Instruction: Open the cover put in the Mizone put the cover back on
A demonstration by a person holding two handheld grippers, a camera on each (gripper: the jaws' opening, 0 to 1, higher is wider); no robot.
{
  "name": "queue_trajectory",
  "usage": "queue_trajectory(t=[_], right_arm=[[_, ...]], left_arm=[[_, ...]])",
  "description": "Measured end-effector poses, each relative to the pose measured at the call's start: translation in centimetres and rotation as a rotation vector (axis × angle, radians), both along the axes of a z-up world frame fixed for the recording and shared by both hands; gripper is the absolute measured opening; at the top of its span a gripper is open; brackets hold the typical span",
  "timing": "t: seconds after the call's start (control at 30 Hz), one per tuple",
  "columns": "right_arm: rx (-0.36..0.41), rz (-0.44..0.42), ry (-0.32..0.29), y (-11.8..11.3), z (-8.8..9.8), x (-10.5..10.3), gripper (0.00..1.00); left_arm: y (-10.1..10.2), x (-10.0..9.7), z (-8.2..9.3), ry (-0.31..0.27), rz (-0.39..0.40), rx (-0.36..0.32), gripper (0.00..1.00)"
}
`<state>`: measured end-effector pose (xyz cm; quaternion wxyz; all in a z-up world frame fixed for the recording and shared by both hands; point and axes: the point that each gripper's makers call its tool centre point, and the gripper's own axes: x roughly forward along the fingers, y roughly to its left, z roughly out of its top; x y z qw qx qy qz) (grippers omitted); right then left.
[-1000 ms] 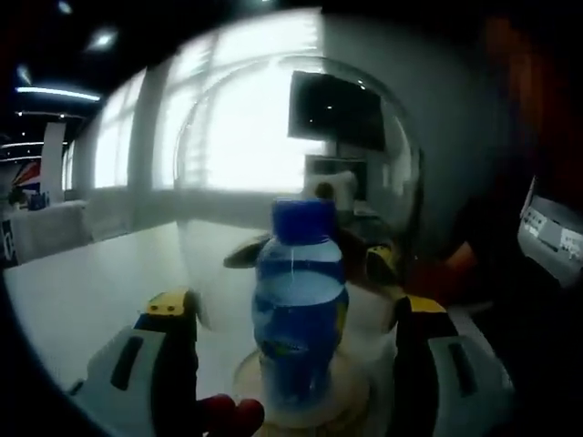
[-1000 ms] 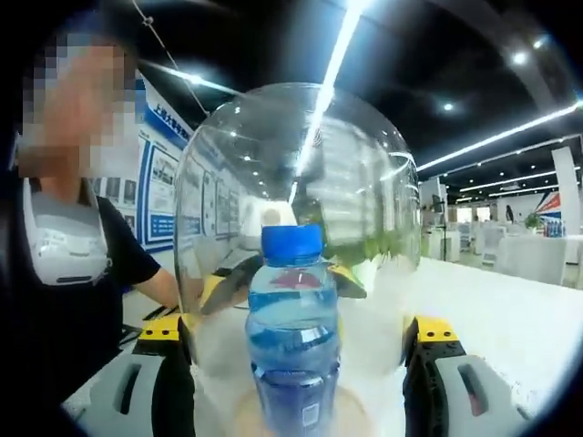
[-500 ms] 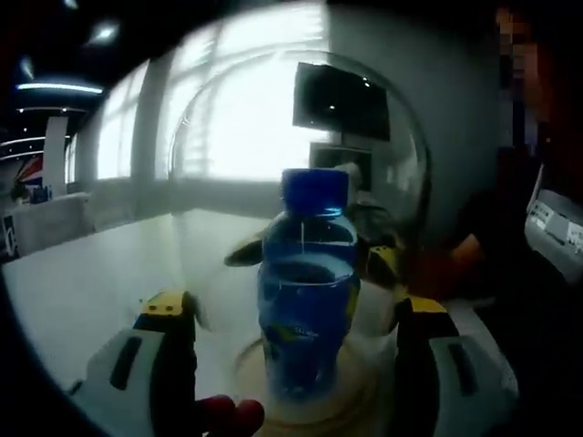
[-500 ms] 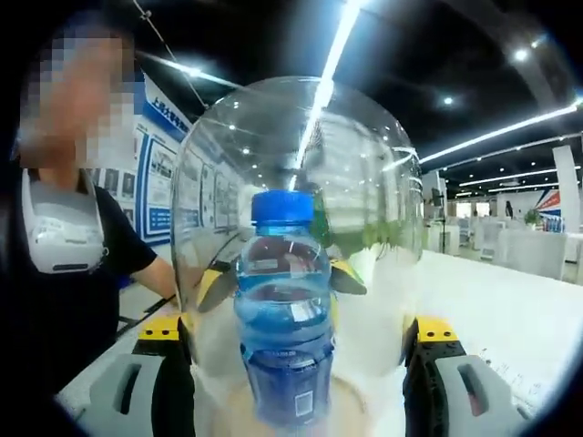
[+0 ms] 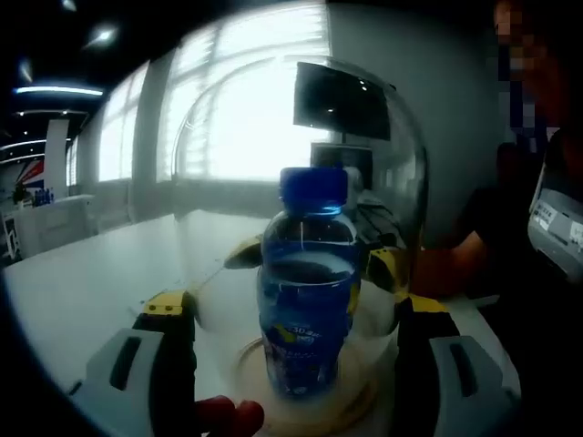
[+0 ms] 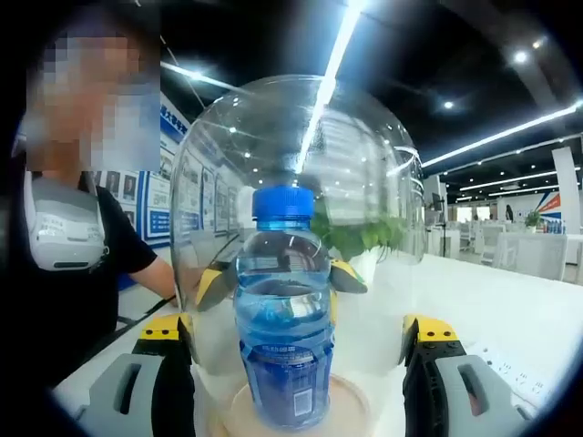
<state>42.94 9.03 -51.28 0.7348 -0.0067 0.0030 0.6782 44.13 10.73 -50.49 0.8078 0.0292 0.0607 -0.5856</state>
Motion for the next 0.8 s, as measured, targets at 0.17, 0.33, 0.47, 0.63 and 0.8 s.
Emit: queue_trajectory(t=[0.17,0.33,0.47,0.63,0.8], right_arm=[[-0.022,-0.001,0.001,-0.2,0.0,-0.1,0.9],[-0.038,0.0,0.002,-0.8,-0.2,-0.3,0.9],[-0.035,0.004,0.001,-0.8,-0.2,-0.5,0.9],[-0.038,0.009,-0.004,-0.4,-0.2,-0.9,0.9],[-0.082,0.01,-0.039,0.0,-0.3,-1.3,0.9]], left_arm=[[-0.3,-0.2,0.0,0.001,-0.002,-0.003,0.77],[-0.9,-0.4,0.0,-0.005,-0.002,-0.017,0.77],[-0.9,-0.6,0.0,-0.002,-0.001,0.0,0.77],[-0.6,-1.0,-0.1,0.0,0.0,0.034,0.77],[-0.3,-1.7,-0.5,-0.017,-0.008,0.071,0.77]])
